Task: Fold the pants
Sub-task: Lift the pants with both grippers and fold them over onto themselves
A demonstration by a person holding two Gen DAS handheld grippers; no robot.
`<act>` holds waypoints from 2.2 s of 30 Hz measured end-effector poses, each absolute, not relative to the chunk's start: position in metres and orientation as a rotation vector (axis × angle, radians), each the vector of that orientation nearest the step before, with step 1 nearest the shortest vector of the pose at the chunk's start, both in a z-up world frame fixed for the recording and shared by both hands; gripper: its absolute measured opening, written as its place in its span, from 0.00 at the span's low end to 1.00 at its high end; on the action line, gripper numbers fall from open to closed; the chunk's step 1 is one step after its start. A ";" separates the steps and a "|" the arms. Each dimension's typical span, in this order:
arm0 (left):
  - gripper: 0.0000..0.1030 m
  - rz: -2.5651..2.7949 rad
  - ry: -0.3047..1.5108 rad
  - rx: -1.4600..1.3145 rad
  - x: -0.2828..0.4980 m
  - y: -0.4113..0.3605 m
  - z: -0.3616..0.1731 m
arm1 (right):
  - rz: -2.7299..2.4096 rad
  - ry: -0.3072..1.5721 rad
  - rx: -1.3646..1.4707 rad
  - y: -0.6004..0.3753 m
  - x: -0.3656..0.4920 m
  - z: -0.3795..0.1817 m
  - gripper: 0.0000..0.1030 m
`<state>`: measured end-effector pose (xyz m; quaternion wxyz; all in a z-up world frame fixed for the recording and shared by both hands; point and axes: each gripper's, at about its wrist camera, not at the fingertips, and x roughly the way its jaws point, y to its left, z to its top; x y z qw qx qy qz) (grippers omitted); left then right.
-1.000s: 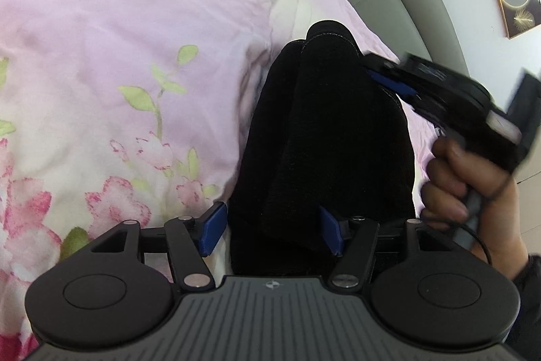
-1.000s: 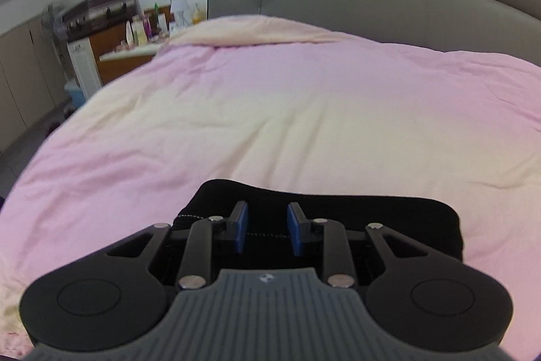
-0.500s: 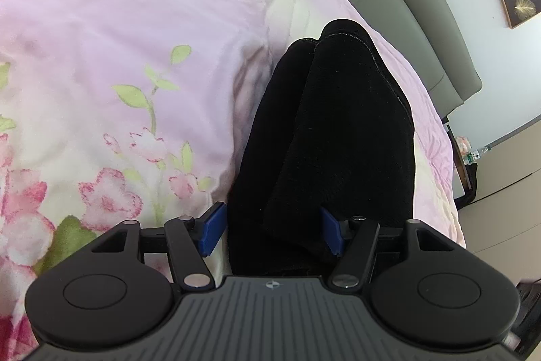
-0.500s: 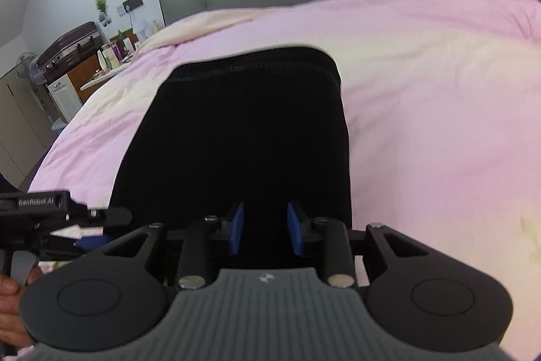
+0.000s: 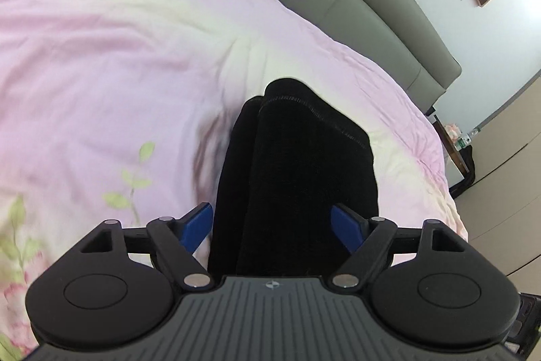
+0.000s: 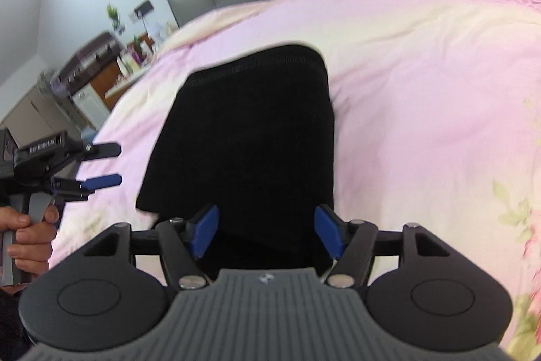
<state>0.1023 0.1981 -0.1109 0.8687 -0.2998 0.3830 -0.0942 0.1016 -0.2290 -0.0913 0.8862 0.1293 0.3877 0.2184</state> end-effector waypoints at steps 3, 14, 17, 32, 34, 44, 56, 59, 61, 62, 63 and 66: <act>0.90 -0.223 0.857 -0.623 0.117 0.203 -0.113 | 0.452 0.782 0.316 -0.240 0.111 -0.083 0.59; 0.90 -0.243 0.972 -0.535 0.157 0.189 -0.152 | 0.506 0.835 0.386 -0.260 0.155 -0.087 0.67; 0.90 -0.273 0.977 -0.542 0.162 0.188 -0.158 | 0.511 0.854 0.366 -0.255 0.170 -0.090 0.68; 1.00 -0.409 1.046 -0.690 0.186 0.207 -0.195 | 0.559 0.978 0.480 -0.244 0.233 -0.137 0.76; 1.00 -0.431 1.047 -0.706 0.189 0.208 -0.198 | 0.574 0.997 0.526 -0.247 0.240 -0.145 0.80; 1.00 -0.518 1.034 -0.769 0.196 0.204 -0.203 | 0.694 1.087 0.774 -0.252 0.273 -0.189 0.90; 0.65 -0.534 1.012 -0.861 0.171 0.202 -0.165 | 0.734 1.090 0.867 -0.251 0.263 -0.151 0.57; 0.65 -0.573 1.007 -0.867 0.146 0.197 -0.146 | 0.724 1.116 0.896 -0.261 0.242 -0.129 0.57; 0.64 -0.600 0.999 -0.868 0.124 0.191 -0.136 | 0.720 1.124 0.911 -0.270 0.221 -0.117 0.57; 0.64 -0.609 0.997 -0.867 0.112 0.188 -0.133 | 0.720 1.125 0.913 -0.274 0.210 -0.111 0.57; 0.64 -0.614 0.995 -0.864 0.098 0.183 -0.130 | 0.722 1.126 0.914 -0.278 0.197 -0.105 0.57; 0.64 -0.615 1.020 -0.846 0.064 0.169 -0.134 | 0.710 1.147 0.927 -0.291 0.159 -0.103 0.57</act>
